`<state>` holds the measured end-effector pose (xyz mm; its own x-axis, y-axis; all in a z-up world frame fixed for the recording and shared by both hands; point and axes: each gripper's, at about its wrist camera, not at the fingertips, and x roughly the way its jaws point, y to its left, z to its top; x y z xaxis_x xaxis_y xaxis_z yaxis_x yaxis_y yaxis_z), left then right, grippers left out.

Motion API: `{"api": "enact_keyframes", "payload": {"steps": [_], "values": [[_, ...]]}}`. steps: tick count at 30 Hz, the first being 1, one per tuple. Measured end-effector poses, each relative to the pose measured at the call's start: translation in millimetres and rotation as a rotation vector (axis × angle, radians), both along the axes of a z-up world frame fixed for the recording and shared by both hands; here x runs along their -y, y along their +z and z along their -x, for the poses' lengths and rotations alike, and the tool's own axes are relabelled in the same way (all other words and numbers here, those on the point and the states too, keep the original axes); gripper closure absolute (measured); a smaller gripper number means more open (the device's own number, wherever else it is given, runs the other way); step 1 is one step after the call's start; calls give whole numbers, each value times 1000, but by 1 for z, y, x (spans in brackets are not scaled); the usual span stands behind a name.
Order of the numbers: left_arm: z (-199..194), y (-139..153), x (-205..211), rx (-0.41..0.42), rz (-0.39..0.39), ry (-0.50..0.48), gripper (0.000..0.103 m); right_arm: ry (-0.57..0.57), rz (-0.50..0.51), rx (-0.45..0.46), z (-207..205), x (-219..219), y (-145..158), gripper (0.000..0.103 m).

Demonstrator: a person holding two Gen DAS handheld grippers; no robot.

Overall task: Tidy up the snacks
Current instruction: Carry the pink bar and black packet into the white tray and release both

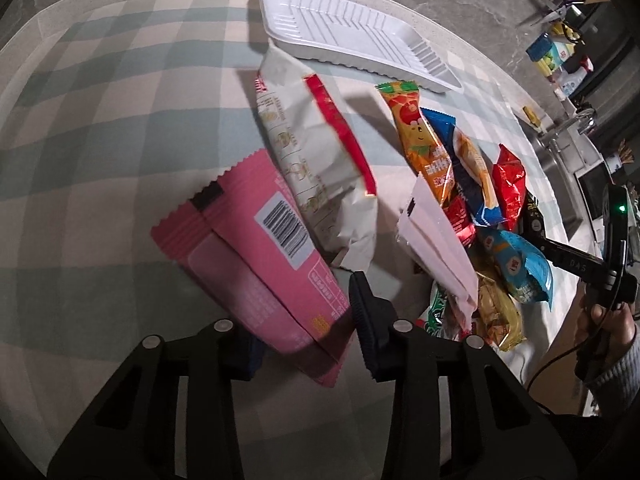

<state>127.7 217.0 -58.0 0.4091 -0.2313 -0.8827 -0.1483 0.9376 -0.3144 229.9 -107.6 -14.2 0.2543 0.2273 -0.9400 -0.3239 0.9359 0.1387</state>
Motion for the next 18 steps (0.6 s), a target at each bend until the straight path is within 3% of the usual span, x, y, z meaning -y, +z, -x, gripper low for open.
{"api": "enact_keyframes", "payload": {"steps": [5, 12, 18], "values": [[8, 0, -2, 1, 15, 30, 71, 28, -34, 0, 0, 6, 0, 73], [13, 4, -12, 10, 55, 78, 74, -71, -315, -138, -15, 48, -8, 77], [17, 17, -18, 22, 53, 82, 77, -146, -445, -209, -17, 71, -14, 77]]}}
